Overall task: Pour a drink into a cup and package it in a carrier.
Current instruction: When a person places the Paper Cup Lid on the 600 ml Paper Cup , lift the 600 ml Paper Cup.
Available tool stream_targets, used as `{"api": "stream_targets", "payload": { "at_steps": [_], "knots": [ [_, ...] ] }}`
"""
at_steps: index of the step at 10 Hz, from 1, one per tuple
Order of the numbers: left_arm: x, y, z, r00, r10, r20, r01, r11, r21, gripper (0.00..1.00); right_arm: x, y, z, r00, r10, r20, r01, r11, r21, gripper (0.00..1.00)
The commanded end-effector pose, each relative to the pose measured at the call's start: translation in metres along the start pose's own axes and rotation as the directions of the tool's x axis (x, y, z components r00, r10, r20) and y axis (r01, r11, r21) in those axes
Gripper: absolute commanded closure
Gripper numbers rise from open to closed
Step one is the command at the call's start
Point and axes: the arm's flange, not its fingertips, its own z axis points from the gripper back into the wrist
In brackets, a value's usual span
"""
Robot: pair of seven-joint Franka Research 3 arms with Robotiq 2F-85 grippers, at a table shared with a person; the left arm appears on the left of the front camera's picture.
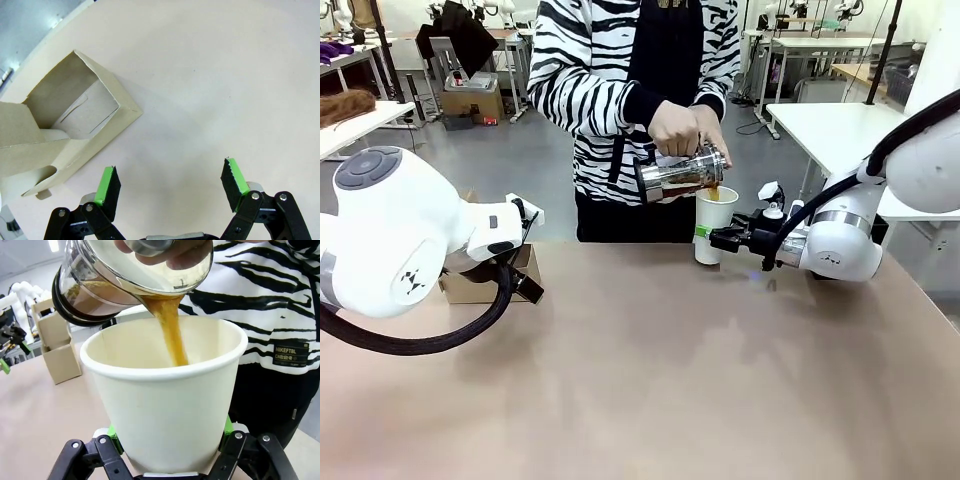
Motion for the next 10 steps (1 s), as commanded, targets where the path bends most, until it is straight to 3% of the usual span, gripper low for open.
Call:
{"api": "stream_targets", "payload": {
  "at_steps": [1,10],
  "knots": [
    [0.0001,-0.0002,0.0005,1.0,0.0,0.002,0.0,1.0,-0.002,0.0,0.0022,-0.0004,-0.001,1.0,-0.012,0.007,0.012,1.0,0.0,0.19],
    [0.0001,-0.0002,0.0005,1.0,0.0,0.002,0.0,1.0,-0.002,0.0,0.0022,-0.0004,-0.001,1.0,-0.012,0.007,0.012,1.0,0.0,0.19]
  ]
}}
